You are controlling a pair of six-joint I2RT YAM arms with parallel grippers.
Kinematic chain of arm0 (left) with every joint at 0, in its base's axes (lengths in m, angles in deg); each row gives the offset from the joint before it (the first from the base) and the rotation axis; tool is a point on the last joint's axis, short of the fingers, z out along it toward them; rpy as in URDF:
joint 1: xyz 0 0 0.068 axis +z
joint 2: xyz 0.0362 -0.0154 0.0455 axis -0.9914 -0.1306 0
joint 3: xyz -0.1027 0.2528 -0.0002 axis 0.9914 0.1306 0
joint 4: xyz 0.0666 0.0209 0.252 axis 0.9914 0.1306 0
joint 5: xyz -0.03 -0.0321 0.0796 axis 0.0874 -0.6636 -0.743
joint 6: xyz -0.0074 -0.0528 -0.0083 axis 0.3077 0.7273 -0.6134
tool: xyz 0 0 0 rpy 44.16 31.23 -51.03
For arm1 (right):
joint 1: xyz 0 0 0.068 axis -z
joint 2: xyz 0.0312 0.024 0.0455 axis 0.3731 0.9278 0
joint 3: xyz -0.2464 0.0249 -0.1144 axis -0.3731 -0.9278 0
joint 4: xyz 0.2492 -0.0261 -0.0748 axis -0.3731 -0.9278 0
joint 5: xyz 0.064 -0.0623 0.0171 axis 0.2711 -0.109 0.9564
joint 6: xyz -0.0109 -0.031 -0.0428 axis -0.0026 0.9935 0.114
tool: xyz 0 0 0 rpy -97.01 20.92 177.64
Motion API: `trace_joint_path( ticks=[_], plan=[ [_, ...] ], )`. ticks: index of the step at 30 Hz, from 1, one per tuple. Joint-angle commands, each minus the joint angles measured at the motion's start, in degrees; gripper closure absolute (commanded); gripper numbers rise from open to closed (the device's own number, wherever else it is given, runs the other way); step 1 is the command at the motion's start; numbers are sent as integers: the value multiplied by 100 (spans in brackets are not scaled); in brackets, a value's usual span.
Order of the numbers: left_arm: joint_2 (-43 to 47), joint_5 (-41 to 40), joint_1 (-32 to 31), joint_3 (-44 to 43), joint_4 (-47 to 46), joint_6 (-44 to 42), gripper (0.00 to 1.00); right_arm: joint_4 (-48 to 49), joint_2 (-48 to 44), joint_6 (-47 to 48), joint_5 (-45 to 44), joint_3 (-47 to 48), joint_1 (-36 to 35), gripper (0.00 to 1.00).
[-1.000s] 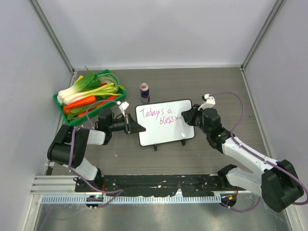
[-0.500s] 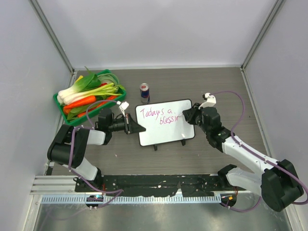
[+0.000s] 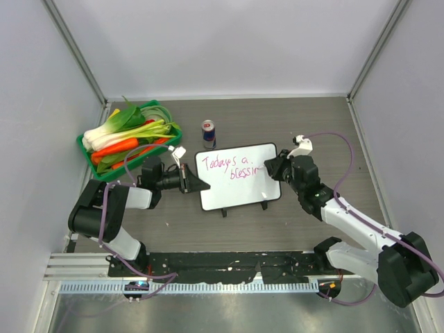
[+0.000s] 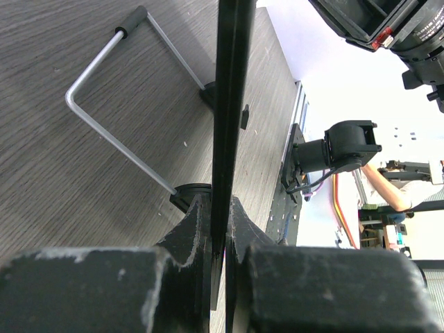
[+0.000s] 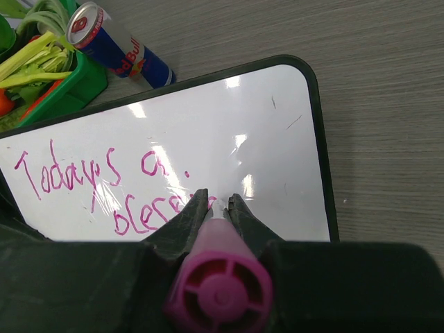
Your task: Write a sentence on the whiteboard
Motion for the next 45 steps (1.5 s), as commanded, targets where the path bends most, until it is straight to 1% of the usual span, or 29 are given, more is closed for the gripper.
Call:
trace_joint_path(
  ticks=[1, 21, 26, 32, 36, 45],
  plan=[
    [-128, -370, -19, -34, 375, -157, 100, -134, -123, 132, -106, -121, 23, 99],
    [-119, -379, -19, -34, 375, -157, 100, -309, -290, 132, 96, -192, 23, 99],
    [-111, -388, -19, -25, 375, -157, 100, -353, -483, 62, 114, -104, 23, 99],
    [-119, -379, -20, -25, 375, -157, 100, -143, -703, -70, 245, -34, 32, 99],
    [-119, -370, -19, -34, 375, -148, 100, -107, -747, -70, 123, 71, 23, 99],
    [-119, -379, -28, -25, 375, -157, 100, -239, -440, -17, -290, 318, 32, 99]
  ],
)
